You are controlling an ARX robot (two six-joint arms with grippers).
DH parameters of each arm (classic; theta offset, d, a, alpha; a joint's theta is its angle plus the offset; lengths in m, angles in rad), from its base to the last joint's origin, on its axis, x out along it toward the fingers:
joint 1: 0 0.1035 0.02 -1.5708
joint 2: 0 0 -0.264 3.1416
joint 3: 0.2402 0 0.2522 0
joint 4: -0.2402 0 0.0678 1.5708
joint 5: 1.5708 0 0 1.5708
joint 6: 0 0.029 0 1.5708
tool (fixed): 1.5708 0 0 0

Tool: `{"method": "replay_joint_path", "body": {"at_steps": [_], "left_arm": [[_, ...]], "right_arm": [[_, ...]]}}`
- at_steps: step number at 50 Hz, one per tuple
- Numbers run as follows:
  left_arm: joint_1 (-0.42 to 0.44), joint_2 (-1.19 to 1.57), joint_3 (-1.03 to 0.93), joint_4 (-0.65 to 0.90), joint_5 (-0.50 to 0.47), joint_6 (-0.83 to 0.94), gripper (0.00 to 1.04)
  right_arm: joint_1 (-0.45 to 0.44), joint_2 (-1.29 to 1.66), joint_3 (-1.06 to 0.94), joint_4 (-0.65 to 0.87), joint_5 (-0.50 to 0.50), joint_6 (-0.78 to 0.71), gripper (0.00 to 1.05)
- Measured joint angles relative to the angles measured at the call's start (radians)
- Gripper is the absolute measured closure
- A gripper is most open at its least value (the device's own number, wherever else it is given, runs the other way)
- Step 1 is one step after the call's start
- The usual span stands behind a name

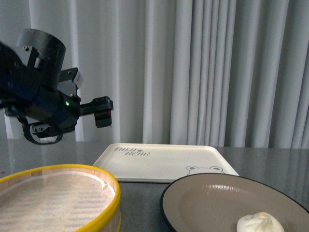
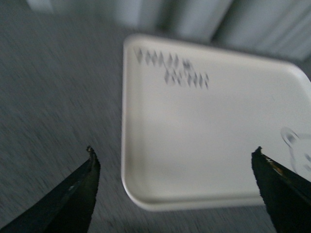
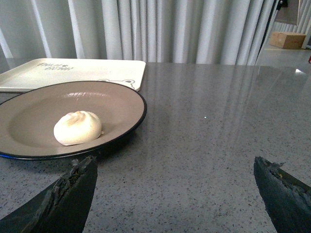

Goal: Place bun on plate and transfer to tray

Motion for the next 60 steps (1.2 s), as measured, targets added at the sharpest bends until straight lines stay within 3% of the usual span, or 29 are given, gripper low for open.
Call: {"method": "replay_joint_path", "body": {"at_steps": [4, 10, 15, 27, 39, 47, 60], "left_arm": [[-0.01, -0.066, -0.184, 0.296, -0.107, 0.09, 0.28], [-0.006, -0.183, -0.435, 0.563, -0.106, 0.149, 0.46], [0.023, -0.28, -0.615, 0.676, -0.102, 0.169, 0.62], [0.066, -0.439, -0.93, 0.789, -0.071, 0.179, 1.01], [0.095, -0.615, -1.159, 0.839, -0.043, 0.187, 1.01], [0.139, -0.697, -1.244, 0.84, 0.019, 0.188, 1.01], [0.156, -0.838, -1.35, 0.805, 0.019, 0.187, 1.01]], "right_arm": [[0.0, 0.0, 0.0, 0.0, 0.001, 0.0, 0.09], [0.0, 0.0, 0.0, 0.0, 0.003, 0.0, 0.09], [0.0, 0.0, 0.0, 0.0, 0.002, 0.0, 0.09], [0.0, 0.0, 0.0, 0.0, 0.002, 0.0, 0.09], [0.0, 0.0, 0.0, 0.0, 0.002, 0.0, 0.09], [0.0, 0.0, 0.0, 0.0, 0.002, 0.0, 0.09], [0.0, 0.0, 0.0, 0.0, 0.001, 0.0, 0.09]]}}
